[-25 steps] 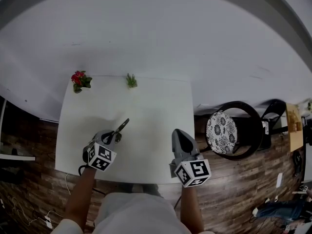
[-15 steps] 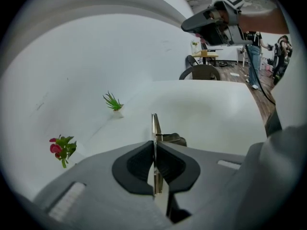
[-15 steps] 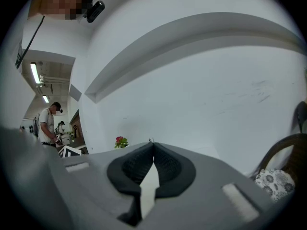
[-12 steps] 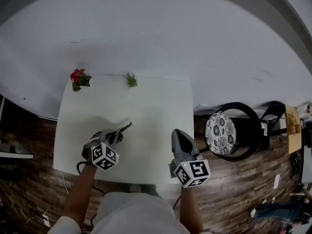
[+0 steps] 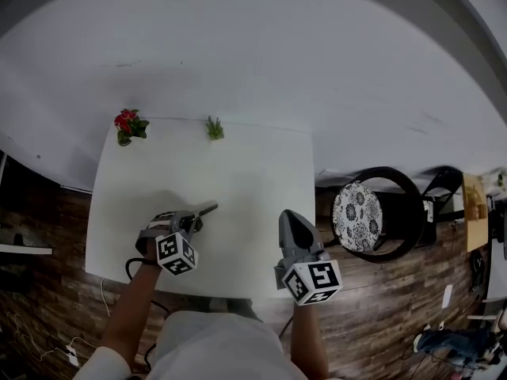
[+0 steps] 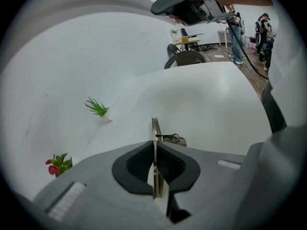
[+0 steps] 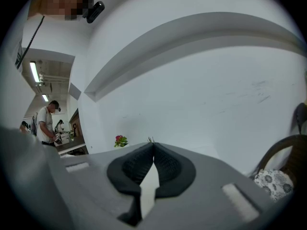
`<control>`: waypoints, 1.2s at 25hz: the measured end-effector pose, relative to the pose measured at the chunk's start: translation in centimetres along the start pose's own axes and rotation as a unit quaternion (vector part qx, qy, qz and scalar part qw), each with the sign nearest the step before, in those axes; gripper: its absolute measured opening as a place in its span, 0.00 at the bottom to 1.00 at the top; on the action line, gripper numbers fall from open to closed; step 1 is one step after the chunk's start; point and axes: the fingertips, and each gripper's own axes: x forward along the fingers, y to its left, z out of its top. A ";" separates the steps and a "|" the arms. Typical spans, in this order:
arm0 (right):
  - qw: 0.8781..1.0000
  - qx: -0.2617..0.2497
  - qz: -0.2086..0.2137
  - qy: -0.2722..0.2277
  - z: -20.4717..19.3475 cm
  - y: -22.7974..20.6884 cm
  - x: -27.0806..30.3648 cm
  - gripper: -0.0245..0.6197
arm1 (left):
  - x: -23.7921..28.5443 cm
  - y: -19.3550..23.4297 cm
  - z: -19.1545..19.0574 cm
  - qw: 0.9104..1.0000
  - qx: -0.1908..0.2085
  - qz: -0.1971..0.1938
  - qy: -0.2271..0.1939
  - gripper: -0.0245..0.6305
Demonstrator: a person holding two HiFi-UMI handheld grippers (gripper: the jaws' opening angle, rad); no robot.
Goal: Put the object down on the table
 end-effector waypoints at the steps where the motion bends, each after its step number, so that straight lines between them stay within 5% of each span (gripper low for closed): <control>1: 1.000 0.000 0.000 0.000 0.0 0.0 0.0 0.04 | 0.1 -0.1 0.0 1.000 0.006 0.000 0.003 0.05; 19: 1.000 -0.002 0.003 0.008 -0.5 0.6 0.2 0.04 | 0.5 -1.7 -0.2 0.997 0.072 0.023 0.012 0.06; 30: 1.000 -0.002 0.004 0.009 -0.4 0.6 0.0 0.04 | 1.1 -3.4 -0.6 0.996 0.082 0.001 0.018 0.12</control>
